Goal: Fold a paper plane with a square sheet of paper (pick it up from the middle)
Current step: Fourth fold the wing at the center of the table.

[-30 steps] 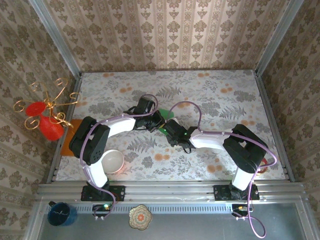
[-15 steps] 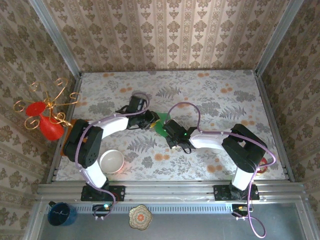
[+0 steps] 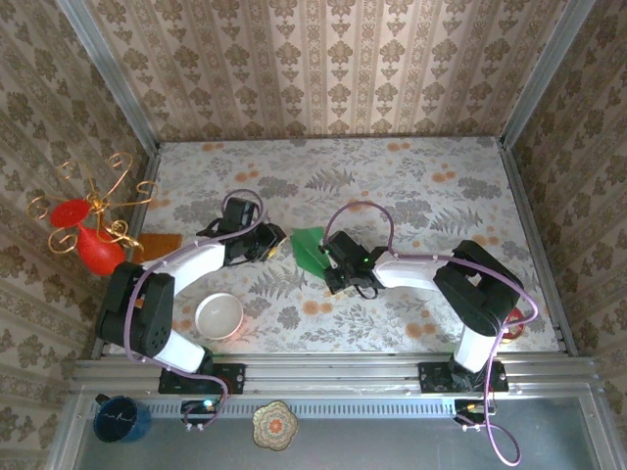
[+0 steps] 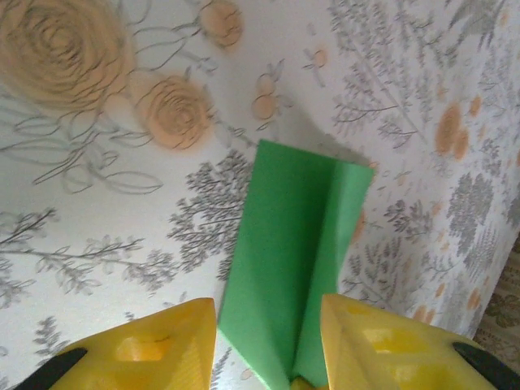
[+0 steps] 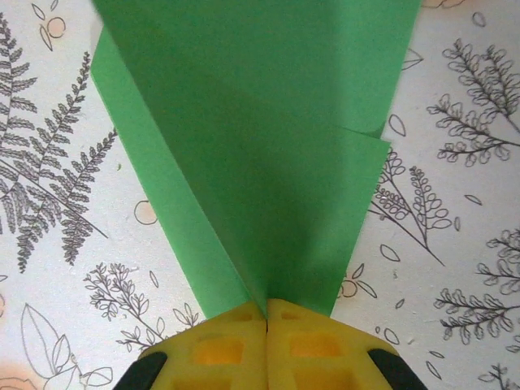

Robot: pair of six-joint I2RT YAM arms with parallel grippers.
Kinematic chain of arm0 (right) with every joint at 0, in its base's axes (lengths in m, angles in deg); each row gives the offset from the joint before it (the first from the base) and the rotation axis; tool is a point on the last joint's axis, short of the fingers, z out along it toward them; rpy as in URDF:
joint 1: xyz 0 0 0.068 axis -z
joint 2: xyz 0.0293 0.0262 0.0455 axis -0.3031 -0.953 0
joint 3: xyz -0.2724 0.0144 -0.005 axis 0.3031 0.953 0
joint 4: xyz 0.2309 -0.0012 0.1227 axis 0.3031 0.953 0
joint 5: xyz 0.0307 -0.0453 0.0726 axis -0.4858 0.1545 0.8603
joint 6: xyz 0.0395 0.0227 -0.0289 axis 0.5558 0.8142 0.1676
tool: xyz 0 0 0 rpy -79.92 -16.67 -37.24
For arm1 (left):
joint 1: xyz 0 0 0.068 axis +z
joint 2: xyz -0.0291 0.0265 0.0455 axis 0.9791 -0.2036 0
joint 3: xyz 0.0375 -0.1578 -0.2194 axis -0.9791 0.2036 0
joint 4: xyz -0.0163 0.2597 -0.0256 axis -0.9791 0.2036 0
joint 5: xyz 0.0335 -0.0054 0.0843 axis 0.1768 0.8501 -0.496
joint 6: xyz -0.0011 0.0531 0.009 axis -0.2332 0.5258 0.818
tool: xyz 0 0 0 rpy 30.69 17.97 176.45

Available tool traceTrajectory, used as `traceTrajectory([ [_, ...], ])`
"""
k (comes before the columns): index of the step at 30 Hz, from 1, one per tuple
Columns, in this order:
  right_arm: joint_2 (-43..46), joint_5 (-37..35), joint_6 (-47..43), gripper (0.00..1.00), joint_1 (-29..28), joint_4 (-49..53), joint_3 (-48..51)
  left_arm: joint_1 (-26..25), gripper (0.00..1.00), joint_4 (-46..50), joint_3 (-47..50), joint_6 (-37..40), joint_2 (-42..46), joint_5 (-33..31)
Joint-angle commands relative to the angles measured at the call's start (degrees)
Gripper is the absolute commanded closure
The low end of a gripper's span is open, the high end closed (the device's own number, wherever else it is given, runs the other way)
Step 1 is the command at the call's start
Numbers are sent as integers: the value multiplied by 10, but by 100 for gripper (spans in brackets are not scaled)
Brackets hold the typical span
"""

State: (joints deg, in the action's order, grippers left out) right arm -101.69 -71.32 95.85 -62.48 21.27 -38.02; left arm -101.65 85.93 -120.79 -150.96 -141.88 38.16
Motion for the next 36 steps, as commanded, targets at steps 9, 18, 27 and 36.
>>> traceTrajectory([
  [9,-36,252,38,93,85,-63,45,-74,61,-89,41,13,7,15],
  [18,-44,333,63,92,129,-114,68,-114,61,-141,6,41,-76,47],
  [27,-54,366,72,92,148,-125,68,-127,57,-174,4,66,-108,61],
  [36,-61,382,85,92,158,-135,67,-131,54,-160,-2,87,-122,54],
])
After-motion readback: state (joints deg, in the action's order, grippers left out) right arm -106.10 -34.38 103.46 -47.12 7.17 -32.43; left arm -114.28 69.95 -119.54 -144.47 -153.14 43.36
